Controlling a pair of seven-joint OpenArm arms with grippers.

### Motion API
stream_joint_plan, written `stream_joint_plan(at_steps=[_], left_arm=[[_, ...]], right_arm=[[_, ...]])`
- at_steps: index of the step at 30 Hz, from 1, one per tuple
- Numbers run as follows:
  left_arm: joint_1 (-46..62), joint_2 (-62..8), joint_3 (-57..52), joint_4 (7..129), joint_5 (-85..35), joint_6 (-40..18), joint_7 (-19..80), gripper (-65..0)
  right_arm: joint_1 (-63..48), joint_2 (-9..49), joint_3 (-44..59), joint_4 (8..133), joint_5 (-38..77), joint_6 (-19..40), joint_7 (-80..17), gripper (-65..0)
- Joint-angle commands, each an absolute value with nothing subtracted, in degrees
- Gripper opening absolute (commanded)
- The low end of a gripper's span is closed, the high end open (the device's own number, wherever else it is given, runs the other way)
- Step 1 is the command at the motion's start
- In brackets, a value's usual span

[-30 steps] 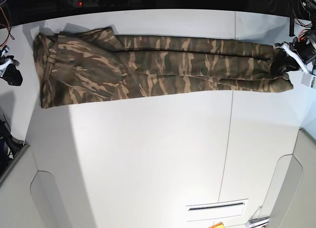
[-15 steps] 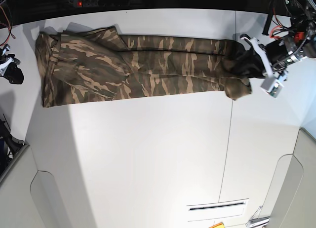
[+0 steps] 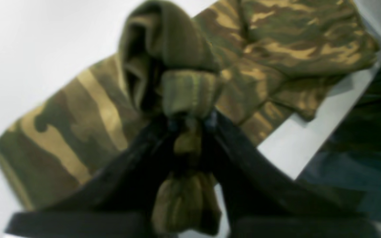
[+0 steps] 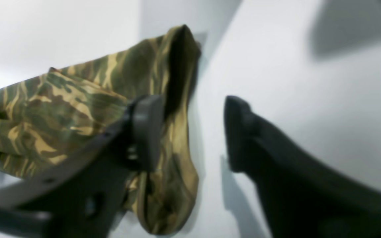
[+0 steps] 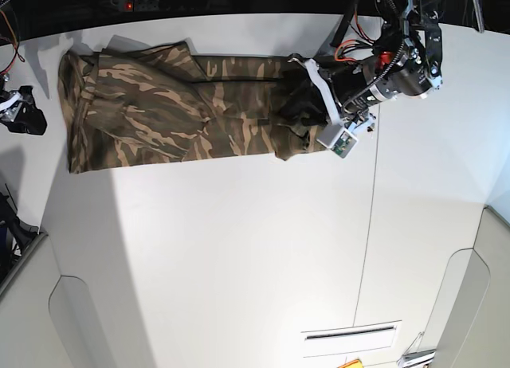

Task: Fold the T-shirt properly
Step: 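Lift the strip end with the left gripper and fold it toward the right gripper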

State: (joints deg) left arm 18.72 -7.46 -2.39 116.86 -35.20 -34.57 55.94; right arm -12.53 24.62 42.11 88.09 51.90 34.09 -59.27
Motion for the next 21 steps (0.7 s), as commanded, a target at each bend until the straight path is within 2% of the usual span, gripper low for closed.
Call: stream_joint_plan(at_steps=[1, 3, 5, 10, 16, 21], left_arm=[[18.39, -6.76, -1.76, 117.64, -36.45, -34.72, 54.15, -46.9], [18.37, -5.54, -0.71, 117.64, -36.40, -34.74, 52.99, -37.3], [18.39, -4.51, 0.27, 117.64, -36.38, -34.74, 50.98, -31.4], [18.41, -1.76, 1.76, 117.64, -36.36, -34.74, 50.39, -30.6], [18.41, -1.61, 1.76, 117.64, -36.34, -34.74, 51.29, -30.6], [18.41, -1.63, 1.76, 117.64, -36.34, -34.72, 52.99, -30.6]], right_arm=[[-12.27, 25.85, 42.28, 88.33, 52.97, 34.33, -58.30, -30.8], [-12.25, 25.85, 41.23, 87.35, 52.97, 34.33, -58.26, -30.5], [-12.25, 25.85, 39.40, 86.19, 52.99, 34.33, -57.87, -30.5], [-12.12, 25.82, 34.20, 82.56, 53.52, 34.33, -56.66, -30.5], [-11.75, 25.63, 28.95, 81.14, 54.46, 34.35, -55.94, -30.5], [-10.85, 23.33, 27.99, 81.14, 53.98, 34.54, -55.92, -30.5]])
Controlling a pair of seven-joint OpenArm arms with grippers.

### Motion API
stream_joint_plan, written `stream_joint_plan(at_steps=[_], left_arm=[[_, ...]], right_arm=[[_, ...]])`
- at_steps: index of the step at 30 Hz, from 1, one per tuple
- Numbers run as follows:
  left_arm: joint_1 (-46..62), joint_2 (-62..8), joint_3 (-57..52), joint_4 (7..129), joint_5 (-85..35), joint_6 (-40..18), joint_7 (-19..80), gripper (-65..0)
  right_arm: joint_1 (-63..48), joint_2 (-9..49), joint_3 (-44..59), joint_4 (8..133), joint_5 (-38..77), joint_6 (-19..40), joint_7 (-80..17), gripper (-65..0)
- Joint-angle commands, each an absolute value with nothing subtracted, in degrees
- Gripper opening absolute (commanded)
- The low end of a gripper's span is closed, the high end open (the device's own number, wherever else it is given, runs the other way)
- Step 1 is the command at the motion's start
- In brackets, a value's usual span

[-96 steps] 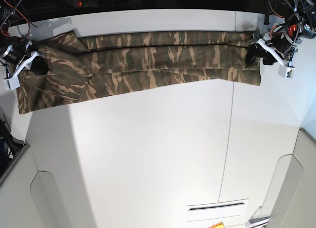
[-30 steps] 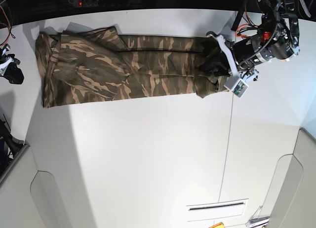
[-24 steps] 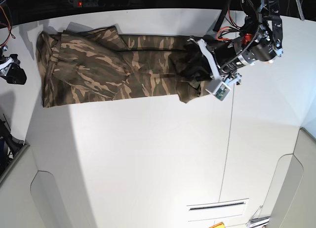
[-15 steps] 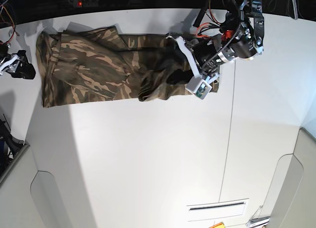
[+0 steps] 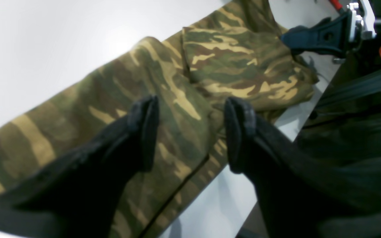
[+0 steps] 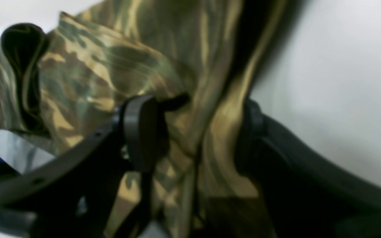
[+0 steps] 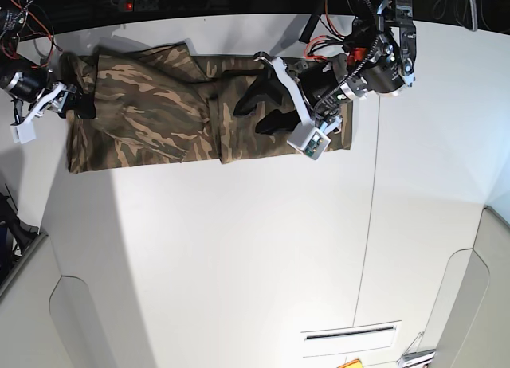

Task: Fold the T-shirt properly
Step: 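Lift the strip end with the left gripper and fold it toward the right gripper, then grasp the strip's other end with the right gripper and fold it over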

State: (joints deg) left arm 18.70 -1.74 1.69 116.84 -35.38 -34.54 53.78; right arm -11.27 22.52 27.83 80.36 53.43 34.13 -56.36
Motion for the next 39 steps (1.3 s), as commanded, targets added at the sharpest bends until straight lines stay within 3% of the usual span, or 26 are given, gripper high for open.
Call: stream_joint_plan(at_steps=[1, 7, 8, 12, 13, 21, 30, 35, 39], left_arm=[[18.44, -1.63, 1.76, 117.64, -36.34, -34.72, 53.10, -30.6], [18.41, -1.61, 1.76, 117.67, -36.38, -34.72, 54.00, -30.6], [18.41, -1.63, 1.76, 117.67, -36.38, -34.72, 54.00, -30.6], [18.39, -1.61, 1.39, 117.69, -36.38, -34.70, 53.98, -30.7], [18.39, -1.61, 1.06, 117.69, -36.36, -34.70, 53.93, -30.7], [18.39, -1.61, -8.01, 117.69, -37.47, -34.70, 53.87, -30.7], [20.05, -1.98, -19.46, 117.69, -39.79, -34.72, 55.96, -30.7], [23.07, -2.07, -20.14, 117.67, -40.05, -34.72, 55.86, -30.7], [25.15, -2.07, -19.09, 117.64, -40.03, -34.72, 55.16, -30.7]], right_arm=[[-10.59, 22.79, 27.99, 81.14, 53.91, 34.54, -55.94, -30.5], [-9.87, 20.91, 27.92, 81.14, 49.84, 34.54, -55.33, -31.0], [-9.89, 20.91, 27.83, 81.14, 49.89, 34.57, -55.29, -33.9], [-9.87, 20.93, 27.81, 81.14, 49.93, 34.57, -55.27, -61.4], [-9.87, 20.93, 27.81, 81.14, 49.93, 34.57, -55.27, -65.0], [-9.80, 22.76, 28.01, 81.28, 49.43, 34.74, -55.27, -65.0], [-4.29, 32.88, 28.05, 81.30, 46.70, 34.30, -55.66, -65.0], [1.39, 37.10, 28.05, 81.95, 51.77, 34.35, -60.47, -65.0], [5.28, 37.12, 27.99, 85.97, 55.94, 34.76, -64.23, -65.0]])
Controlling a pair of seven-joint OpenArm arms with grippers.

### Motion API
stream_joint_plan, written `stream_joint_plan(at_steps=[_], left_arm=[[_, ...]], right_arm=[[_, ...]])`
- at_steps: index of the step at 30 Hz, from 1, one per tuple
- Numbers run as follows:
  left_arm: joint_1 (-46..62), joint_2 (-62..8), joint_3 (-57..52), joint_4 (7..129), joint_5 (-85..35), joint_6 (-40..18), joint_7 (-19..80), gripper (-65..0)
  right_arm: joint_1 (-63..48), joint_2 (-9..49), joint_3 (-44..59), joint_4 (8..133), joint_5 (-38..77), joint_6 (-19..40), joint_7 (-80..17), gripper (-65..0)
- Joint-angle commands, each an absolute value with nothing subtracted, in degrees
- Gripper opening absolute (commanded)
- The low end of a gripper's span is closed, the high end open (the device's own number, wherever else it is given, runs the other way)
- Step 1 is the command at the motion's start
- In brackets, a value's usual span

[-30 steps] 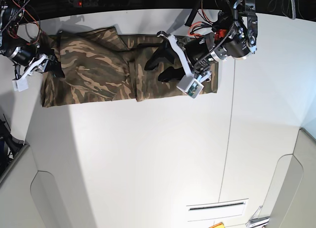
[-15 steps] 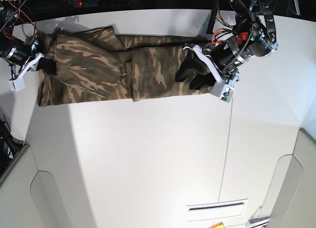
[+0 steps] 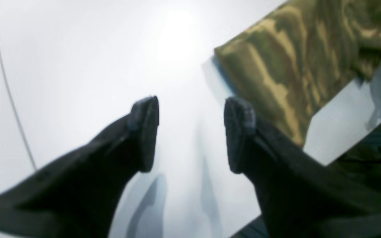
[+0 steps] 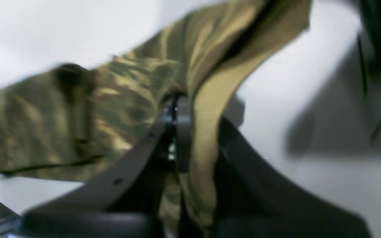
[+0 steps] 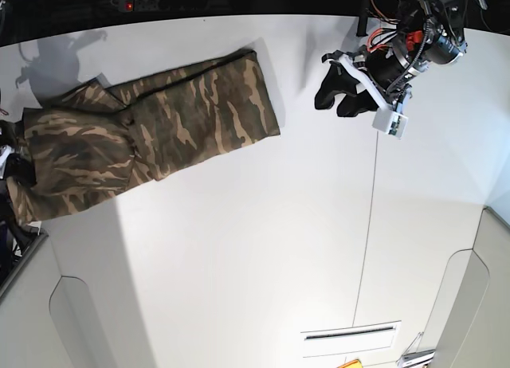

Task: Fold the T-shirt properly
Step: 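Grasp the strip's other end with the right gripper and fold it over, then hold the folded bundle with both grippers and flip it over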

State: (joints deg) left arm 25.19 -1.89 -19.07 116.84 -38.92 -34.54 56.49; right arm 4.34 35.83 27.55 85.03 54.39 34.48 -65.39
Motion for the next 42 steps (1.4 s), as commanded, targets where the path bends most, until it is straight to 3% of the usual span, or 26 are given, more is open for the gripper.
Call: stream_joint_plan(at_steps=[1, 10, 15, 20, 21, 23, 24, 26, 31, 36, 39, 40, 42], left_arm=[[25.67, -2.07, -18.61, 117.51, -40.01, -34.74, 54.85, -30.7], [26.52, -2.07, -11.40, 108.81, -36.18, -34.72, 48.38, -30.6], [25.69, -2.07, -8.45, 103.85, -35.68, -34.72, 48.23, -30.6], [24.29, -2.07, -7.18, 101.56, -35.73, -34.70, 48.25, -30.6], [24.29, -2.07, -7.18, 101.51, -35.73, -34.70, 48.27, -30.6], [24.12, -2.07, -7.18, 101.51, -35.75, -34.70, 48.25, -30.6], [23.97, -2.07, -7.18, 101.51, -35.77, -34.70, 48.25, -30.6], [23.66, -2.07, -7.18, 101.51, -35.77, -34.70, 48.25, -30.6], [23.49, -2.09, -7.20, 102.24, -36.60, -34.74, 49.69, -30.7], [23.70, -2.09, -9.10, 109.47, -37.47, -34.76, 54.28, -30.8], [24.80, -2.07, -12.05, 116.51, -37.47, -34.79, 54.24, -40.5], [25.17, -2.07, -13.04, 118.89, -37.52, -34.81, 54.22, -45.1], [25.85, -2.09, -14.15, 123.02, -38.48, -37.19, 54.30, -49.1]], right_arm=[[5.41, 36.93, 27.99, 87.83, 56.25, 34.76, -64.60, -65.0], [3.31, 25.76, 26.02, 108.18, 55.02, 34.70, -66.87, -65.0], [-3.84, 19.46, 17.91, 117.86, 50.87, 34.28, -66.39, -65.0], [-9.52, 14.70, 6.59, 119.70, 46.68, 34.28, -65.34, -65.0], [-10.46, 14.22, 4.12, 119.46, 46.22, 34.28, -65.28, -61.8], [-12.25, 14.15, -1.04, 118.89, 44.53, 34.28, -63.09, -39.8], [-12.91, 14.13, -3.44, 118.80, 42.46, 34.26, -61.34, -31.7], [-13.58, 14.15, -7.40, 118.80, 38.15, 34.22, -57.80, -26.0], [-12.03, 14.13, -9.89, 118.87, 35.31, 33.58, -54.33, -26.0], [-7.64, 14.11, -5.80, 118.87, 34.37, 33.15, -54.35, -26.2], [-5.32, 14.13, -1.02, 118.87, 33.30, 32.75, -53.78, -27.4], [-4.75, 14.15, 0.71, 118.87, 32.84, 32.75, -53.71, -31.2], [-3.88, 14.31, 3.95, 118.87, 32.08, 32.53, -53.74, -47.2]])
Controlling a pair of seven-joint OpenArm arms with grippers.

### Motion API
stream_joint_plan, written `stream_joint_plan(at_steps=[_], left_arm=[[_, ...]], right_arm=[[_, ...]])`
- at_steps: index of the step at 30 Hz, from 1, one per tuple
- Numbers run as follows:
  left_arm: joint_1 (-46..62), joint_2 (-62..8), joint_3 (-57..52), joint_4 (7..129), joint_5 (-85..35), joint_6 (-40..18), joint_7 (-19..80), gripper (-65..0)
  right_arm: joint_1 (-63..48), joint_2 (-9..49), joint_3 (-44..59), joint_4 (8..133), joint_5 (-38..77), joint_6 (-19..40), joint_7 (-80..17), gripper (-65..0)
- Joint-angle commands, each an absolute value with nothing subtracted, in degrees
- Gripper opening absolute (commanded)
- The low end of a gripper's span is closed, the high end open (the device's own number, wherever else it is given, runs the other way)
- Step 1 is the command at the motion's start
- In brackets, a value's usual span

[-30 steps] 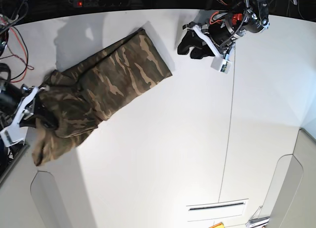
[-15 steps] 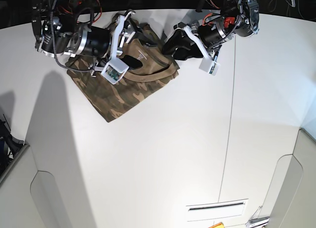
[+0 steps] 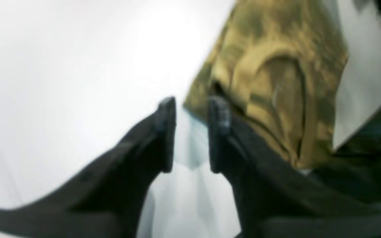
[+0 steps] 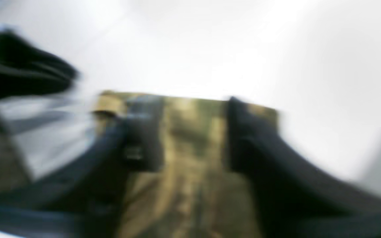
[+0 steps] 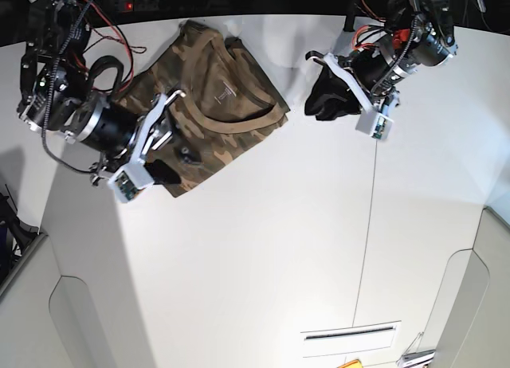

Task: Fold the T-shirt properly
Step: 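Hold the folded bundle with both grippers and flip it over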

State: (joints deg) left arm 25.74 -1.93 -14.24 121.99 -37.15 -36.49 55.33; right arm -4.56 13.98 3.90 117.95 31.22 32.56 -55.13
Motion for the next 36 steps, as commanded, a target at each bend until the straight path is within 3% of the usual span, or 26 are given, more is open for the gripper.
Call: stream_joint_plan(at_steps=[1, 2, 7, 14, 21, 28, 36], left_arm=[[26.26, -2.31, -14.24, 124.55, -40.23, -38.76, 54.76, -49.1], [26.76, -2.61, -14.22, 125.71, -42.74, -40.00, 55.40, -49.1], [28.77, -2.70, -10.26, 126.41, -49.87, -40.00, 58.19, -49.1], [28.58, -2.68, 3.20, 123.96, -38.09, -40.00, 53.28, -49.2], [25.45, -2.70, 10.26, 110.76, -31.64, -37.71, 47.81, -49.1], [19.62, -2.72, 9.15, 101.10, -30.68, -37.71, 51.79, -49.1], [12.75, -2.72, -2.70, 100.16, -28.77, -37.71, 52.95, -49.1]], right_arm=[[-3.51, 14.31, 5.56, 118.85, 31.70, 32.12, -53.80, -57.1], [-3.33, 14.31, 7.03, 118.85, 31.46, 31.92, -53.74, -65.0], [-3.33, 14.31, 10.76, 118.15, 30.83, 31.90, -50.26, -65.0], [2.66, 14.26, 9.10, 105.93, 30.44, 31.92, -47.31, -65.0], [12.71, 14.26, 1.04, 86.21, 30.39, 33.50, -46.41, -65.0], [18.98, 14.28, -11.99, 71.20, 24.51, 33.45, -44.56, -65.0], [18.35, 16.49, -12.71, 70.78, 23.62, 33.41, -45.80, -65.0]])
